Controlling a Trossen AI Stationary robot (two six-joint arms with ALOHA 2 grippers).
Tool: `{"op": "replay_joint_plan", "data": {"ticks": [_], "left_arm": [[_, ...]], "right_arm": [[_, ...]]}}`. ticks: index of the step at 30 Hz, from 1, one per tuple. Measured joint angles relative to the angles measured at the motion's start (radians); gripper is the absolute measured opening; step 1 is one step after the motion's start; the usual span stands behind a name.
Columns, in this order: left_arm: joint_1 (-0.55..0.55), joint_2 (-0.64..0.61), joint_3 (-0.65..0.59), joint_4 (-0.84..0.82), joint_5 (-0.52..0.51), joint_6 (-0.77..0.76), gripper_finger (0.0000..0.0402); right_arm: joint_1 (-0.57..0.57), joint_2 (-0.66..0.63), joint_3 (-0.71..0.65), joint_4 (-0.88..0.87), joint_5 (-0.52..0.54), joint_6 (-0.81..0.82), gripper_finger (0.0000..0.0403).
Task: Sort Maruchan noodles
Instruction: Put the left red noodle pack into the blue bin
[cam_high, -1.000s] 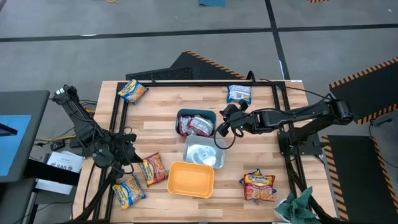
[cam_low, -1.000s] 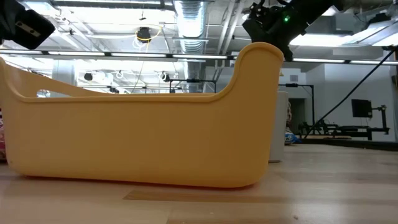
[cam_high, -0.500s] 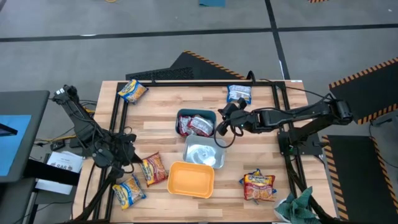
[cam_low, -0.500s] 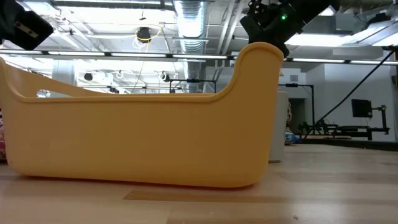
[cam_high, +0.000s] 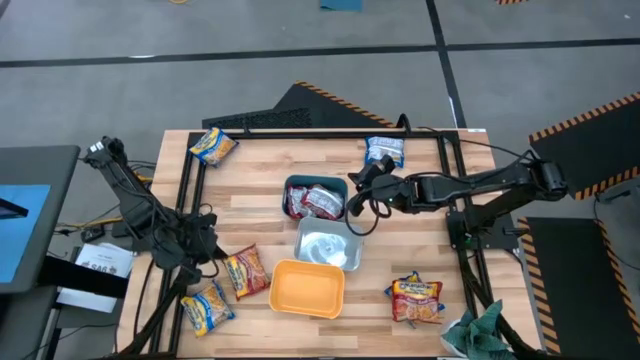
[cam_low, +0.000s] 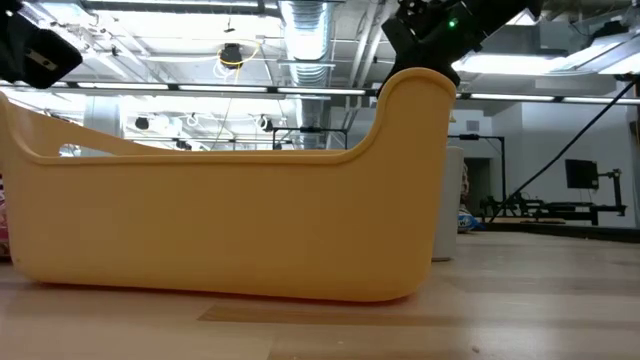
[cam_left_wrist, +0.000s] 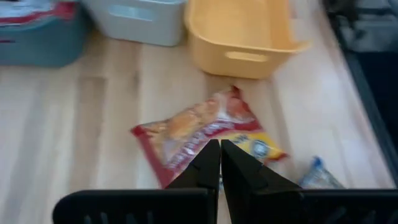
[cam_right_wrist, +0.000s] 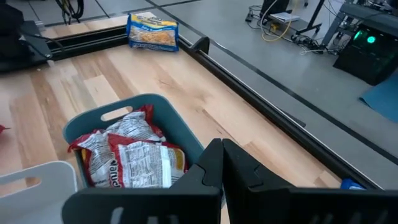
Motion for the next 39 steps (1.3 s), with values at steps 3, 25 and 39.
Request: {"op": "replay_joint_plan", "data": {"ticks": [3, 25, 39], "left_arm": [[0.003, 0.017, 0.0, -0.037, -0.056, -0.05, 0.0], [0.183, 0.376, 0.0, 0.081, 0.182, -0.297, 0.0247], [0.307, 0.684, 0.008, 0.165, 0.228, -0.273, 0.0226]], "right_arm": [[-0.001, 0.0, 0.0, 0.006, 0.0, 0.001, 0.0021], [0.008, 0.0, 0.0, 0.029, 0.0, -0.01, 0.0021], [0.007, 0.0, 0.0, 0.029, 0.0, -0.015, 0.0021]]}}
